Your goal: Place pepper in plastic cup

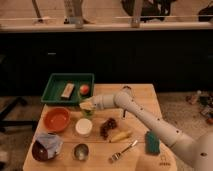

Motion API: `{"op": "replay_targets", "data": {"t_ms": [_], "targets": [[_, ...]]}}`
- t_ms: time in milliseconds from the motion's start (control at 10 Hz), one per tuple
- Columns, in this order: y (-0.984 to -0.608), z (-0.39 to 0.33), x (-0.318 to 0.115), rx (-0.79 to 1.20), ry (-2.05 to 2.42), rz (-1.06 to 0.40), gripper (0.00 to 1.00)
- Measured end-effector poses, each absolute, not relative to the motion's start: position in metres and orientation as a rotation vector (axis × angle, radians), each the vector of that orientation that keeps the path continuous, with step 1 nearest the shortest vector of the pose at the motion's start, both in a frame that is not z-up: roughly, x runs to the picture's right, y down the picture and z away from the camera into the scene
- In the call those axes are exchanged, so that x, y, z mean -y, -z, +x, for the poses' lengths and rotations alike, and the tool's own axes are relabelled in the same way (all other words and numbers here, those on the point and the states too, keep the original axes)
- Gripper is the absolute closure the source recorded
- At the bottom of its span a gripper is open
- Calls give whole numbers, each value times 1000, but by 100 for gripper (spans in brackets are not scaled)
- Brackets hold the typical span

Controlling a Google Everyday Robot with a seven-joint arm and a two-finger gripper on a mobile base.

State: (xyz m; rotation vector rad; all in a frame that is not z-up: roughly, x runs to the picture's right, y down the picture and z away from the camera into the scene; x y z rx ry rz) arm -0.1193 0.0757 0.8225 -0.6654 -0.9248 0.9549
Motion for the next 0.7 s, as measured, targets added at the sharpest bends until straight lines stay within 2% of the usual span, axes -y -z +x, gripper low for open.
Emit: {"op": "replay_targets", "data": {"t_ms": [100,300,700], "targets": [[-822,-119,-76,925,-955,-665,100],[-822,-119,-76,925,-955,-665,90],[-822,-119,-76,925,-955,-665,47]]}}
